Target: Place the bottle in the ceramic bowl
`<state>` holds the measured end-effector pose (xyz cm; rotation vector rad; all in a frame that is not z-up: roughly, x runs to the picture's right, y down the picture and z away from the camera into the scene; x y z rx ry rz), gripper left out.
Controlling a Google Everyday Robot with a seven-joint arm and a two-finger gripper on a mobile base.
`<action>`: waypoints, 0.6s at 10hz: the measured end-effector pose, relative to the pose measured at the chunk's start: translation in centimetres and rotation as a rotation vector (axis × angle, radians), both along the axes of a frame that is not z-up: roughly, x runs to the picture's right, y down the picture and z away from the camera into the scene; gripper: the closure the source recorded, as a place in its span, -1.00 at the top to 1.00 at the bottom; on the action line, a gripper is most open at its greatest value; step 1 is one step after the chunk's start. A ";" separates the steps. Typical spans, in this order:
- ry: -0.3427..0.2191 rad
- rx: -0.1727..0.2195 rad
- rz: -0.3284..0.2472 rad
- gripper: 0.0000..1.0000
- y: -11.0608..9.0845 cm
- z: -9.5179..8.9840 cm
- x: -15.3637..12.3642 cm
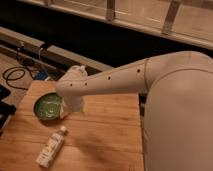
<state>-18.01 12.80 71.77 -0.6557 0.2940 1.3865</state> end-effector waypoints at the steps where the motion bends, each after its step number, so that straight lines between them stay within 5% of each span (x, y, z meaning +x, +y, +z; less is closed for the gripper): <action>1: -0.033 -0.002 -0.039 0.30 0.1 0.3 -2.3; 3: -0.101 -0.011 -0.106 0.30 0.5 0.7 -7.2; 6: -0.137 -0.046 -0.173 0.30 2.2 1.4 -10.7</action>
